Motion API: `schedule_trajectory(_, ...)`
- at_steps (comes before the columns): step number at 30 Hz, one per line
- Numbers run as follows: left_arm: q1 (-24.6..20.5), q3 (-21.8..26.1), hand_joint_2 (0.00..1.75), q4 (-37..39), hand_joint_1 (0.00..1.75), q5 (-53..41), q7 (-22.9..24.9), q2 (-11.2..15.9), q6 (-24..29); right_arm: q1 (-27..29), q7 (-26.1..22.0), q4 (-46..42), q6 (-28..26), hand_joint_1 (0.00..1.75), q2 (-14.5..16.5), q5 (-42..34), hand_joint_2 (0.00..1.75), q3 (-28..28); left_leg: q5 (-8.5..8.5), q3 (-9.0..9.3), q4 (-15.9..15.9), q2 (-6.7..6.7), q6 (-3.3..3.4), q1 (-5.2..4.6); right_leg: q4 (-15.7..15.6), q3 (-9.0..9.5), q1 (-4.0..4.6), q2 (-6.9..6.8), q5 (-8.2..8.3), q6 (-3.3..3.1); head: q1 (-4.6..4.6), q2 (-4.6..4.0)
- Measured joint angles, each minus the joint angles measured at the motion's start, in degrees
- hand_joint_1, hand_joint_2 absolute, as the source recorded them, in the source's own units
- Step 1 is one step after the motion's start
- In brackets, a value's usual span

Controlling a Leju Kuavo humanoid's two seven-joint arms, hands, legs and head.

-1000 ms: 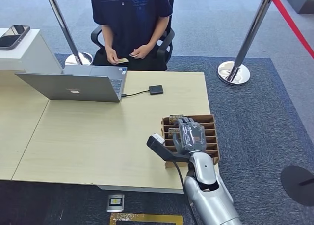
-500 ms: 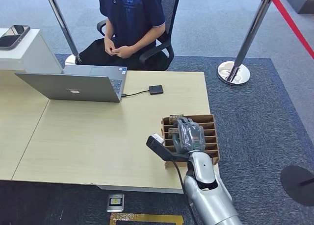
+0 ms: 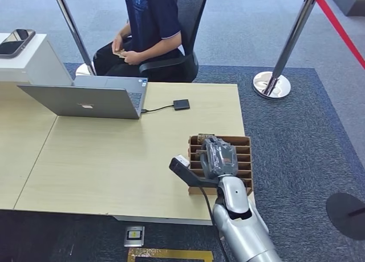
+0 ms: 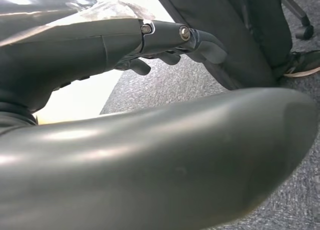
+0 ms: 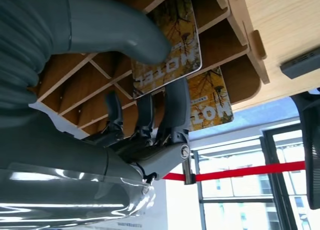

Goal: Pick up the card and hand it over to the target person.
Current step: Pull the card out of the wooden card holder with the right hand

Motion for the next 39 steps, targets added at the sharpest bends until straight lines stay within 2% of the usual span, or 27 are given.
schedule_trajectory(25,-0.1,-0.2,0.00,0.0,0.00,-0.2,-0.2,0.2,-0.2,2.1,0.0,-8.6,-0.3,1.33,-1.3,1.8,1.75,0.8,-0.01,-0.01,0.0,0.00,0.01,-0.01,0.0,-0.02,-0.01,0.00,-0.02,0.00,0.00,0.00)
schedule_trajectory(39,-0.1,-0.1,0.00,0.0,0.00,0.5,-0.2,0.1,0.2,3.5,-0.3,-19.3,0.8,1.34,-3.5,2.4,1.75,2.8,0.00,-0.07,0.0,-0.01,0.01,-0.01,0.0,-0.07,-0.01,0.00,-0.01,0.00,0.00,0.00)
